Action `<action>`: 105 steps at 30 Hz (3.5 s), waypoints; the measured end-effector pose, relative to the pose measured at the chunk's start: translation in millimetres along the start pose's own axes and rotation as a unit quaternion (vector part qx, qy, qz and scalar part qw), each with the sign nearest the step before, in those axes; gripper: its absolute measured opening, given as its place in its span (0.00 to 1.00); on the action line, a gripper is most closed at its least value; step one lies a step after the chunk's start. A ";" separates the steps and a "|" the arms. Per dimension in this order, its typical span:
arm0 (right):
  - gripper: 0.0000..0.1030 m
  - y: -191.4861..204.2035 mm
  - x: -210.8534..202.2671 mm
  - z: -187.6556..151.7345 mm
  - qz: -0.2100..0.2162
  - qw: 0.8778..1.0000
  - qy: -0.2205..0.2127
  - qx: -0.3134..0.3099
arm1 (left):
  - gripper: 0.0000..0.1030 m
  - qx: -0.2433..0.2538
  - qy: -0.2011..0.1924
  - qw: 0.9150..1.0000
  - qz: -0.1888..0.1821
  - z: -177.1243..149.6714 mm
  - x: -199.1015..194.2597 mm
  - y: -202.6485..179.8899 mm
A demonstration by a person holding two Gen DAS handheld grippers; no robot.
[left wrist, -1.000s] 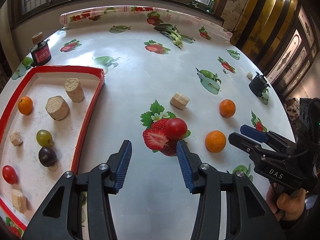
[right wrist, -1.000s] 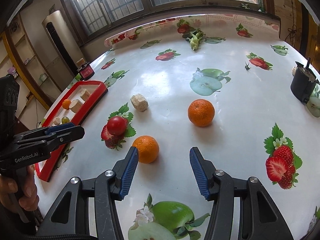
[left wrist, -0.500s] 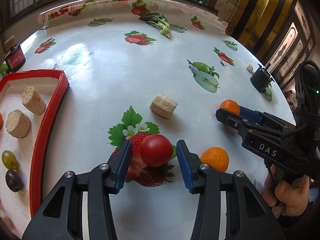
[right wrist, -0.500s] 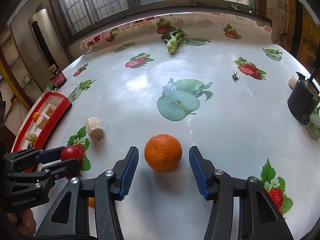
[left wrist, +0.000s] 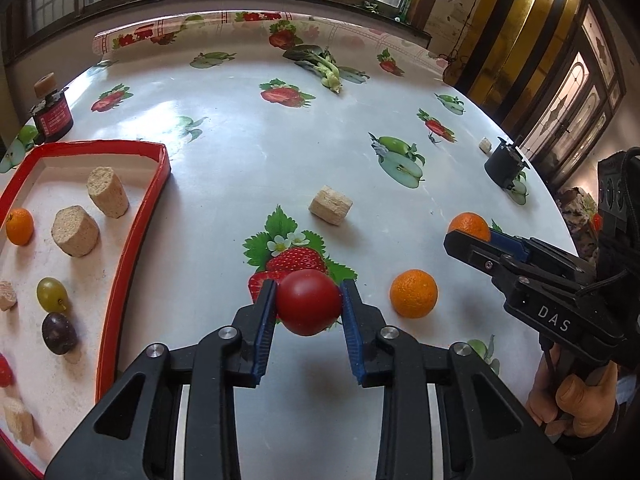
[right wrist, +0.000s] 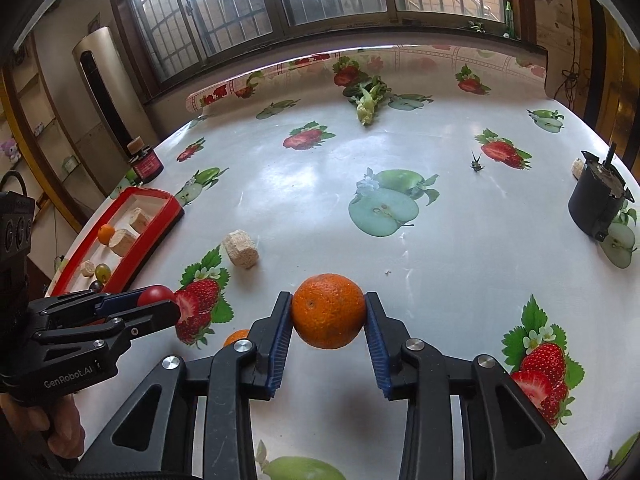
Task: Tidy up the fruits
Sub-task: 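Carry the red tomato and orange over the red tray, then open the left tool to drop the tomato while the right tool drops the orange, then move both tools back toward the last orange and beige cube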
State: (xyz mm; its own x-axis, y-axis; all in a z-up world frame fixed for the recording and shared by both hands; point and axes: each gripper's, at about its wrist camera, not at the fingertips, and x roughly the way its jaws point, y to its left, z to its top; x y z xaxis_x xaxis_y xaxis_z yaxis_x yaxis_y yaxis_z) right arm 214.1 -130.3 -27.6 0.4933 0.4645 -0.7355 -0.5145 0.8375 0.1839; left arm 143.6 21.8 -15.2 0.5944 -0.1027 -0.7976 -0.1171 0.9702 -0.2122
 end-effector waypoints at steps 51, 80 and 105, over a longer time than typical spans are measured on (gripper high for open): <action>0.35 184.2 5.7 -2.6 0.114 0.985 0.022 -0.130 | 0.28 -0.113 -0.056 0.989 0.074 -50.5 -89.8 133.2; 0.35 251.0 86.4 31.5 0.124 0.972 0.062 -0.188 | 0.28 -0.191 -0.053 0.972 0.124 -51.5 -90.3 233.0; 0.57 241.7 77.9 24.6 0.124 0.974 0.058 -0.179 | 0.47 -0.173 -0.049 0.973 0.145 -46.1 -95.6 216.9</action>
State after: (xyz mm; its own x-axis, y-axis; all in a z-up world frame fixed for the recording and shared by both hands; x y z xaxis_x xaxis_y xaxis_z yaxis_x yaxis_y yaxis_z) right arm 145.4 115.5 -24.5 0.2512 0.5873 -0.7694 -0.8295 0.5403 0.1415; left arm 24.6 231.9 -11.0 0.5679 0.2017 -0.7980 -0.5411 0.8220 -0.1773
